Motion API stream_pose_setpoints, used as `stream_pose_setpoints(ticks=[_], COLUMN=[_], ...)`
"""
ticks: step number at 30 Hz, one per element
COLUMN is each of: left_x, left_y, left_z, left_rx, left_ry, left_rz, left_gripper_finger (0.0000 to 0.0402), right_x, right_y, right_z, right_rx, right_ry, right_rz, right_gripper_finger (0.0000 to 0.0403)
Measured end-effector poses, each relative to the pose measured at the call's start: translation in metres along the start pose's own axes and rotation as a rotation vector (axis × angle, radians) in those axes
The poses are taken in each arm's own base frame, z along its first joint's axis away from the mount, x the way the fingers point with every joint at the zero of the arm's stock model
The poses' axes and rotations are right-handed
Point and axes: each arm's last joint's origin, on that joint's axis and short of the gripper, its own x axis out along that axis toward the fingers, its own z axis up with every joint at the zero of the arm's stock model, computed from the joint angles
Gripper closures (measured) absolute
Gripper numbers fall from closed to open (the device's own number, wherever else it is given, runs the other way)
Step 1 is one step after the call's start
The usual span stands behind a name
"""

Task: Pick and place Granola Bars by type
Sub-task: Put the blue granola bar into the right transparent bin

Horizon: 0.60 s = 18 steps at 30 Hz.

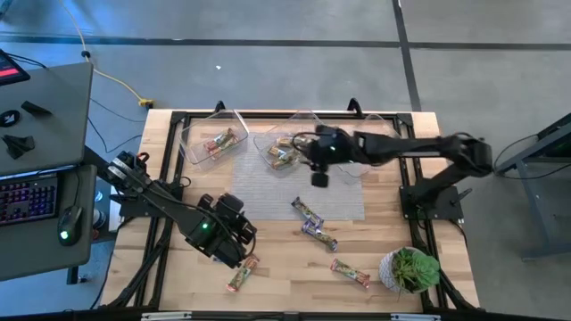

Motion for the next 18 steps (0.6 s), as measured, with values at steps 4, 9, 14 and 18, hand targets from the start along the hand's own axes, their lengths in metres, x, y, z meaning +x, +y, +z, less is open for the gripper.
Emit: stream_pose_setpoints(ticks=[4, 9, 14, 18], left_x=[0.0, -0.002, -0.003, -0.001], left_y=[0.005, 0.021, 0.037, 0.043], left_z=[-0.001, -0.011, -0.037, -0.061], left_rx=[-0.043, -0.119, -0.2, -0.259], left_ry=[0.031, 0.078, 0.111, 0.147], left_rz=[0.045, 0.154, 0.122, 0.112], left_gripper_finger=[0.0247, 0.0247, 0.0247, 0.0247], right_x=[-0.025, -0.031, -0.029, -0.027], right_y=[0.028, 0.059, 0.075, 0.08], right_z=[-0.01, -0.038, -0.054, -0.06], right_rx=[0.101, 0.091, 0.118, 0.095], right_ry=[0.088, 0.127, 0.1, 0.082], right_rz=[0.089, 0.143, 0.094, 0.1], right_gripper_finger=[0.0289, 0.0289, 0.0289, 0.0289])
